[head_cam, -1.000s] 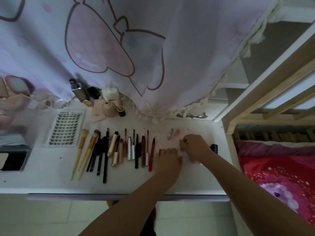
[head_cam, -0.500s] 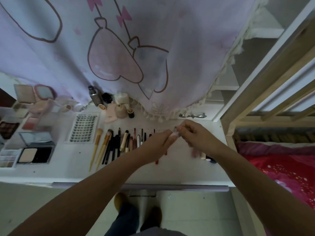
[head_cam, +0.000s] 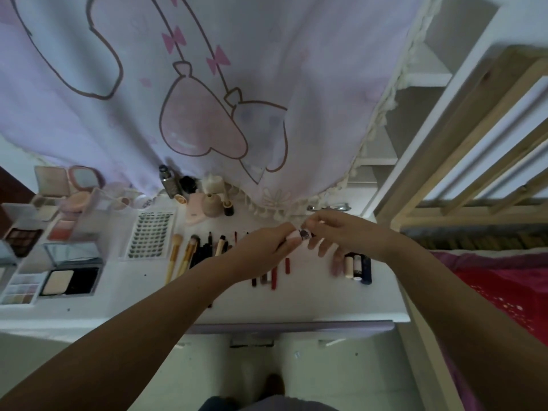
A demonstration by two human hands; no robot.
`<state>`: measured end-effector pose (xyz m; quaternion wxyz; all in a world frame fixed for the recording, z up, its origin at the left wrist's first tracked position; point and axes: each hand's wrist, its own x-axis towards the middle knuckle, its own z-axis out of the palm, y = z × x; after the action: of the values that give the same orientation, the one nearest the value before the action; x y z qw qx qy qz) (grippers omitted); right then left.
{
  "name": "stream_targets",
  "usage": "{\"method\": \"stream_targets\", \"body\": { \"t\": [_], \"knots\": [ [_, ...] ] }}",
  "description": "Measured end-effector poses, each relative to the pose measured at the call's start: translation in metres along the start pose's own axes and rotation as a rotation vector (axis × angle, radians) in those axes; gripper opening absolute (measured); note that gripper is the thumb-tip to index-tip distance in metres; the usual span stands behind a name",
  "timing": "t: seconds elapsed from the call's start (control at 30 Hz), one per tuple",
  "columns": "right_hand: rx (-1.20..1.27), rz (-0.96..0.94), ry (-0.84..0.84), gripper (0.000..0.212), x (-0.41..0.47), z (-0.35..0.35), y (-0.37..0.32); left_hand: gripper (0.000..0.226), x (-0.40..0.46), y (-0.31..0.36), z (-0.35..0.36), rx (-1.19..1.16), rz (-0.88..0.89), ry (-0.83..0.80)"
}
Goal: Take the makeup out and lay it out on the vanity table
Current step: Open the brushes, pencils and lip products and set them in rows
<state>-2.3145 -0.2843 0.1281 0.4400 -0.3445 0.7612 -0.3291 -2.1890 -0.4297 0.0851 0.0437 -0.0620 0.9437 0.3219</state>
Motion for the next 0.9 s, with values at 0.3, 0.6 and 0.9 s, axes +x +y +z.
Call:
{"method": "stream_targets", "body": {
  "t": [0.3, 0.6, 0.9],
  "knots": [
    [-0.062, 0.014, 0.072, 0.025, -0.015, 0.022, -0.011, 0.027, -0.027, 0.005, -0.011, 0.150, 0.029, -0.045],
    [0.011, 0.034, 0.138, 0.035, -0.024, 0.035, -0.002, 0.029, -0.040, 0.005, -0.006, 0.226, 0.047, -0.046],
    [0.074, -0.003, 0.023, 0.023, -0.028, -0.001, 0.027, 0.024, -0.011, 0.031, 0.016, 0.205, -0.012, -0.024]
  ]
}}
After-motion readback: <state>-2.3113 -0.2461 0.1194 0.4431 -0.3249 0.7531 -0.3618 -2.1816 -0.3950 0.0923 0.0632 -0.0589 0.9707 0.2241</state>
